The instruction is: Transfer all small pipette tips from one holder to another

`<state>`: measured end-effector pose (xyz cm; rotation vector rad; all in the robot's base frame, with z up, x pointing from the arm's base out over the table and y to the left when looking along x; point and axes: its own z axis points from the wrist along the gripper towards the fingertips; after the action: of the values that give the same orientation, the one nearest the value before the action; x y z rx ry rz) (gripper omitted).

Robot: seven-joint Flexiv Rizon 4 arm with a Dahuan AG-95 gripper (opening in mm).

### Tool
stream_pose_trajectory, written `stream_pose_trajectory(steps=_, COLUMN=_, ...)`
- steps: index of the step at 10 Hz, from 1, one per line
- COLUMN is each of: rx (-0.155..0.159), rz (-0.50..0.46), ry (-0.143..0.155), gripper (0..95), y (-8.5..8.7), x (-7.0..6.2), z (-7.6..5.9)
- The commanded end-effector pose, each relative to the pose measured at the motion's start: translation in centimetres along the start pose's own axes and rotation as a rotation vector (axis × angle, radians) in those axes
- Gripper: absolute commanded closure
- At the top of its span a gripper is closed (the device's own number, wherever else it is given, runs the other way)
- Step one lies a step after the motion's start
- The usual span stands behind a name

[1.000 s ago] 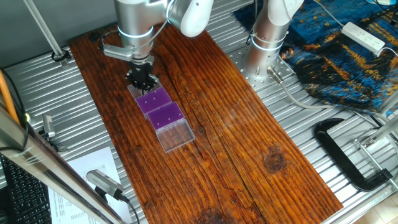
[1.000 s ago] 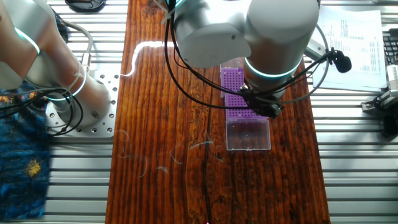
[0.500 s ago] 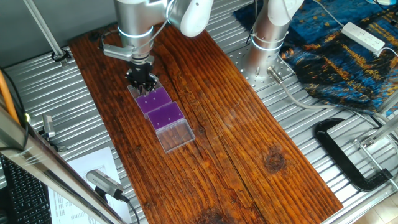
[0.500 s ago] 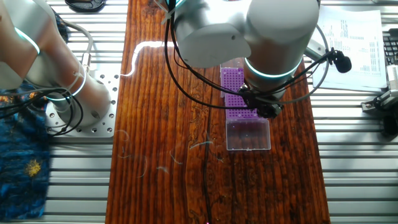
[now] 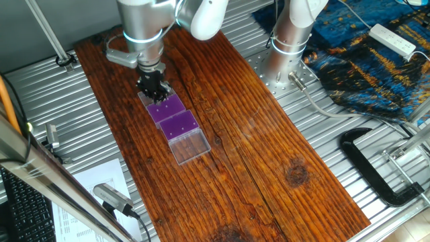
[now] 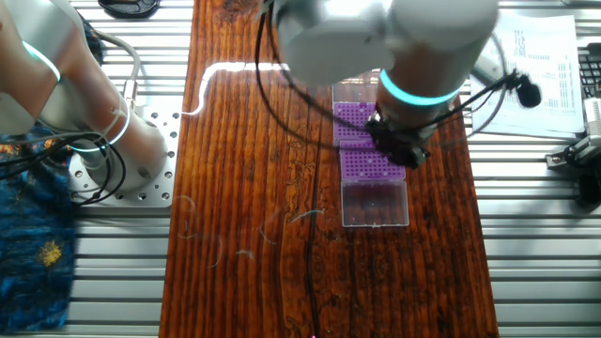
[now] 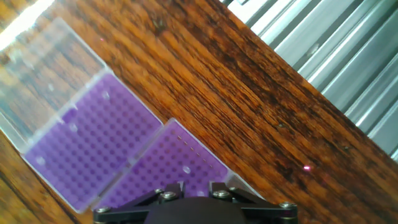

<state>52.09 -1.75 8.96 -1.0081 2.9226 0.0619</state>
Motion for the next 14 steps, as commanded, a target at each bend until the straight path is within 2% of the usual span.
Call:
stream_pose_trajectory(steps=1, rx=-0.013, rz=0.185, ry=0.005, gripper=95.0, y=3.8, x=-1.5, z=0.6)
stream_pose_trajectory(steps=3, rx=-0.019, rz=0.294, ry=0.003, gripper=95.0, y=6.3, x=-2.3, z=1.2)
stream_pose_trajectory(steps=5, rx=-0.006, rz=0.376, ry=0.019, gripper=95.0, y=8.1, x=-3.2, z=1.4)
stream_pose_trajectory(steps=9, rx=-0.002, rz=0.463, ry=0.022, gripper=95.0, y=9.8, x=-3.9, z=1.5)
stream_pose_trajectory(steps=11, rx=-0.004, rz=0.466, ry=0.027, gripper=95.0, y=10.0, x=-3.3, z=1.7)
stream_pose_trajectory(steps=12, rx=-0.006, rz=0.467, ry=0.029, gripper=76.0, y=10.0, x=-3.1, z=1.7)
stream_pose_trajectory(steps=14, rx=-0.007, rz=0.486, ry=0.033, gripper=76.0, y=10.0, x=-2.6, z=2.2)
